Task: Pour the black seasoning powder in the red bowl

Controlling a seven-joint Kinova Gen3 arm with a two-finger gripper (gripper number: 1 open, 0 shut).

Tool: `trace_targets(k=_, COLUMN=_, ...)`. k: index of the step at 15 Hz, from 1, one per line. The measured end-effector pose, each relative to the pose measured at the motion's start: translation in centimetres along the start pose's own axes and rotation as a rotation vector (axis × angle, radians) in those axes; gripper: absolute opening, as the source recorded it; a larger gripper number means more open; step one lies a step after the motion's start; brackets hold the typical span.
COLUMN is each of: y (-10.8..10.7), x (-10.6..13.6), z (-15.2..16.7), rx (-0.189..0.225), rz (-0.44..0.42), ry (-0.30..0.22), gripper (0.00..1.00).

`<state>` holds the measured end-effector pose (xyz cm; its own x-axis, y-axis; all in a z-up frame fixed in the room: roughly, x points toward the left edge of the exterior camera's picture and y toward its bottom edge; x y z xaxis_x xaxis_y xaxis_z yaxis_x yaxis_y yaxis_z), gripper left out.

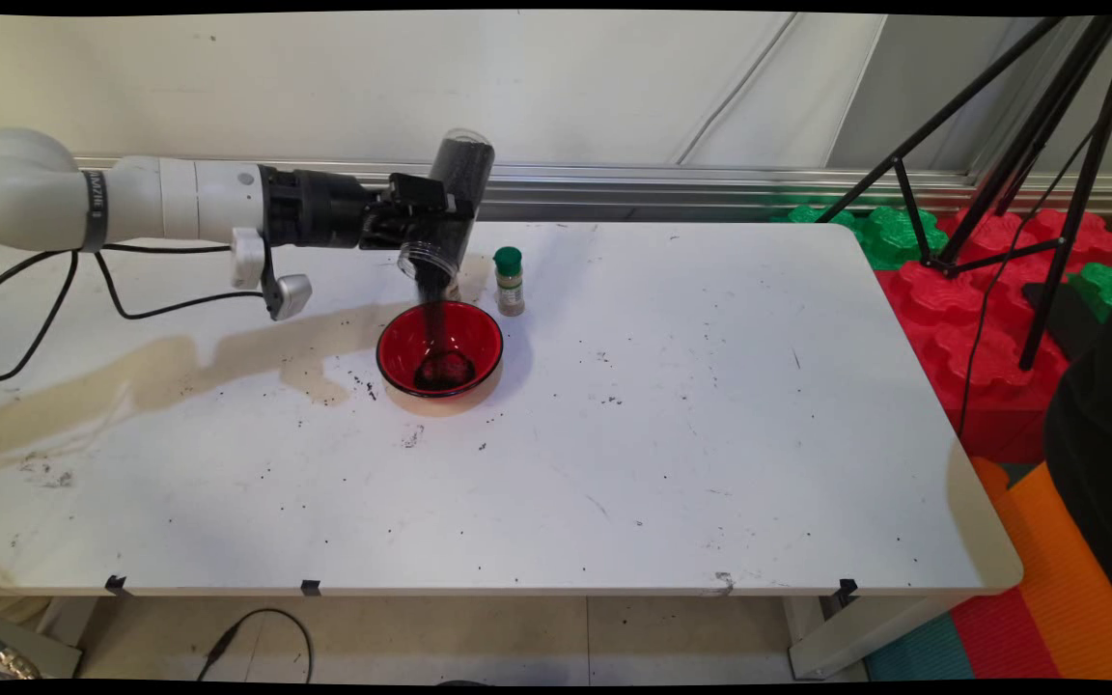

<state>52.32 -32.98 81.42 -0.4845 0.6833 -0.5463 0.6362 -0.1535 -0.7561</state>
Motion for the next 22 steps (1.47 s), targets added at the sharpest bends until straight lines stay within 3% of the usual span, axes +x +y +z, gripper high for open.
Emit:
trace_targets(k=10, y=-0.1, x=0.1, z=0.16, rx=-0.002, rz=0.015, ry=-0.006, gripper=0.0)
trace_targets(k=22, y=-0.04, x=0.08, z=0.18, rx=-0.008, rz=-0.052, ry=-0.012, gripper=0.0)
